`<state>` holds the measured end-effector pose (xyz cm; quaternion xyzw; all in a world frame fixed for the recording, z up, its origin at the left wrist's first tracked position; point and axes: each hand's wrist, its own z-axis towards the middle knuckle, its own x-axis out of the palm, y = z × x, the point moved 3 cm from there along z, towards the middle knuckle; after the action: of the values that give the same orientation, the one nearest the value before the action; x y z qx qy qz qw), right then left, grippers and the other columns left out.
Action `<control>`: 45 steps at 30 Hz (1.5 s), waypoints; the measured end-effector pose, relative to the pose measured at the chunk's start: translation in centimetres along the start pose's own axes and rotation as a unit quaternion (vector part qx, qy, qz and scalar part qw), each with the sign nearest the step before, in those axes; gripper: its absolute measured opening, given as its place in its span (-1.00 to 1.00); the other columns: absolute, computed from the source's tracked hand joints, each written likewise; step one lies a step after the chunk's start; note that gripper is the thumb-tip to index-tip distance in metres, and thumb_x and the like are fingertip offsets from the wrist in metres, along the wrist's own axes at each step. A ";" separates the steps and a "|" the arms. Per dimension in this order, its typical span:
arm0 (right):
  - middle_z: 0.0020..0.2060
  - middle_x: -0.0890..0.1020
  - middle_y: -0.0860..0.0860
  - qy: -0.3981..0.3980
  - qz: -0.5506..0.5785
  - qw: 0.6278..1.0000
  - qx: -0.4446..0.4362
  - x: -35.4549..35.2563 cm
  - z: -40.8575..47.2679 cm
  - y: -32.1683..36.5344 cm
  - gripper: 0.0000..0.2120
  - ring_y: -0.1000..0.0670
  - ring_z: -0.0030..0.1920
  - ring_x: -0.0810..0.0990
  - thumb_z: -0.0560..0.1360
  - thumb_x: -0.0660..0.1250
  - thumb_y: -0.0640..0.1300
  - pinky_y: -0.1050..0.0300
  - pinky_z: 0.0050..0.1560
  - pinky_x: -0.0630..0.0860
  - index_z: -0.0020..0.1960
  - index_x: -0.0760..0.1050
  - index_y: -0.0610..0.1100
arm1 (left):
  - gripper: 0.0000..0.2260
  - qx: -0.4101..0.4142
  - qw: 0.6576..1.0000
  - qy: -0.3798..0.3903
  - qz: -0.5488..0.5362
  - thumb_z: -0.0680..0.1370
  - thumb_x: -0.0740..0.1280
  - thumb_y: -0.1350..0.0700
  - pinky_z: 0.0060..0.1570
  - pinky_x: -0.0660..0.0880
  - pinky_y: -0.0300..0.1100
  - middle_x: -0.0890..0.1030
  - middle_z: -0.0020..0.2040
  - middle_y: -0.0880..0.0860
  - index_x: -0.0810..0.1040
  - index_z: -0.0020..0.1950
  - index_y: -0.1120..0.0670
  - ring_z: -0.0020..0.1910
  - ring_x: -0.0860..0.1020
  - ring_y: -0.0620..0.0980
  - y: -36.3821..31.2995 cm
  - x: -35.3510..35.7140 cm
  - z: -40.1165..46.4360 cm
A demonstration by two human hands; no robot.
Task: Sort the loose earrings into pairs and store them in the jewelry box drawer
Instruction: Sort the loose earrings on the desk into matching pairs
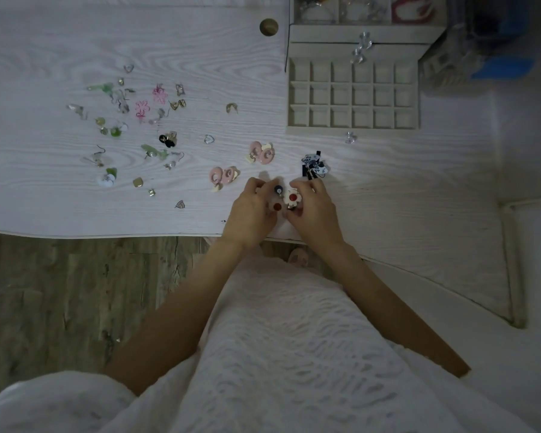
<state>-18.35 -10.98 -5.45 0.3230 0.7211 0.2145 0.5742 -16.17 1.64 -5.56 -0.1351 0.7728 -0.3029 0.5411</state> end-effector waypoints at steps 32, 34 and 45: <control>-0.02 0.59 -0.10 -0.051 -0.178 0.969 -0.165 -2.3 1.4 4.1 -0.78 -0.09 -0.12 0.59 0.50 0.28 -0.17 0.08 -0.26 0.50 0.13 0.52 -0.17 | -0.70 -0.059 0.993 -0.062 -0.087 0.52 0.31 0.17 -0.01 0.49 -0.11 0.54 0.14 0.12 0.49 0.26 0.15 -0.11 0.57 0.00 1.6 -3.3 -0.4; -0.05 0.61 -0.09 -0.032 -0.173 0.964 -0.198 -2.4 2.2 5.8 -0.73 -0.09 -0.13 0.59 0.50 0.28 -0.19 0.09 -0.26 0.50 0.20 0.48 -0.15 | -0.76 -0.046 0.990 -0.083 -0.101 0.53 0.31 0.14 -0.10 0.52 -0.14 0.58 0.03 0.06 0.54 0.18 0.11 -0.23 0.56 -0.07 1.9 -5.1 -1.0; 0.12 0.55 -0.12 0.103 -0.173 0.927 -0.316 5.9 11.1 13.8 -0.70 -0.13 0.12 0.47 0.51 0.27 -0.26 0.05 -0.03 0.43 0.23 0.47 -0.17 | -0.75 -0.142 0.960 -0.239 -0.019 0.50 0.33 0.14 -0.05 0.38 -0.23 0.60 0.02 0.07 0.54 0.18 0.09 0.01 0.51 0.05 13.2 -13.8 -2.8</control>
<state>-5.39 2.20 -2.85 -0.0292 0.7157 0.3604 0.5975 -11.92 20.22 -2.57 -0.2936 0.6535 -0.1588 0.6794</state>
